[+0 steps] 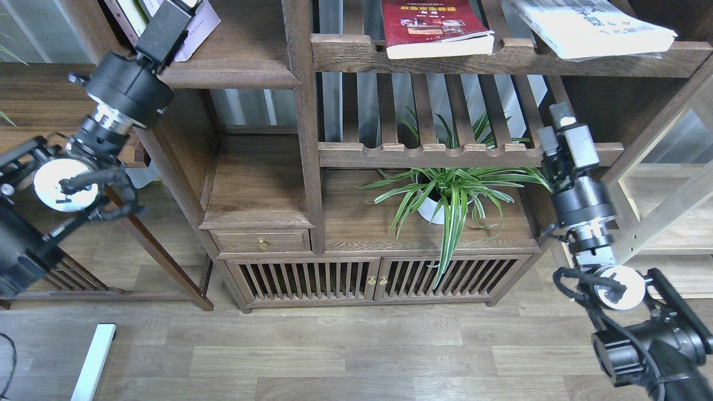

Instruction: Organize books on shelf

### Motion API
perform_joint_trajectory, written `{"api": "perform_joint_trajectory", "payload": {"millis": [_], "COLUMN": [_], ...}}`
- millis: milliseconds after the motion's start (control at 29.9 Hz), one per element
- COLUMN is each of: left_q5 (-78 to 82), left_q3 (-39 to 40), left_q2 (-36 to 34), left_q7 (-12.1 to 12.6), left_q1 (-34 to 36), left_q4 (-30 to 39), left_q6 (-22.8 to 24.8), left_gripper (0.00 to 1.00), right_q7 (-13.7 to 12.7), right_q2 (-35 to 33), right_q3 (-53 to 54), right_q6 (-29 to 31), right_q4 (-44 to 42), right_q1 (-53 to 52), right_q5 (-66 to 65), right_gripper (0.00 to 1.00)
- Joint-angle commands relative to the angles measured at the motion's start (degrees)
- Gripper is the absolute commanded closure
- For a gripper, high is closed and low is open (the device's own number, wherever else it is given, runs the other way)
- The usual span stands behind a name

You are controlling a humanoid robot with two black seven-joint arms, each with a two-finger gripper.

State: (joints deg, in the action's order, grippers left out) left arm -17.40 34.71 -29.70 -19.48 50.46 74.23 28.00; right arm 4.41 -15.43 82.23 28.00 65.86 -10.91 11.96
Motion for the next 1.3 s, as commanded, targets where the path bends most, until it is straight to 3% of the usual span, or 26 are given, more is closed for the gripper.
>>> {"api": "perform_joint_trajectory", "payload": {"millis": [0,267,468,769,903,1103,1271], "left_q5": [-4.9,-10.9,-14.3,-20.8,-26.3,-27.3,-28.3], "left_q3": [-0.1,-0.3,-0.7,-0.1,0.2,0.9,1.8], "left_q2": [2.8,6.5,7.8,11.4,13.2,14.0,15.3], "left_q7": [2.8,3.4,4.6,5.8,6.4,9.5,9.6], "left_q1": [-2.5,-4.3,-5.0,-5.2,-5.0,-5.1,-5.1], "left_q4": [1.3,1.3,1.2,1.2,1.4,2.9,3.6], "left_q6": [0.0,-0.2,-2.7,-13.1,-18.7,-21.9,-24.9], "left_gripper": [0.03,0.04,0.05,0.06,0.06,0.06,0.06], "right_q7": [0.0,-0.1,-0.2,-0.2,-0.2,-1.0,-1.5], "right_q2": [-0.6,-6.8,-12.0,-12.6,-12.6,-12.6,-12.6], "right_q3": [2.1,2.6,2.5,2.1,2.0,1.7,1.7], "right_q6": [-0.4,-10.8,-14.6,-20.1,-23.6,-25.1,-26.9], "right_q4": [-0.3,-0.3,-0.3,-0.2,-0.1,0.0,0.0], "right_q1": [-1.3,-3.0,-4.1,-9.7,-10.8,-11.3,-12.8], "right_q5": [0.6,8.9,16.3,18.4,19.1,19.7,19.8], "right_gripper": [0.06,0.07,0.09,0.09,0.17,0.18,0.18]}}
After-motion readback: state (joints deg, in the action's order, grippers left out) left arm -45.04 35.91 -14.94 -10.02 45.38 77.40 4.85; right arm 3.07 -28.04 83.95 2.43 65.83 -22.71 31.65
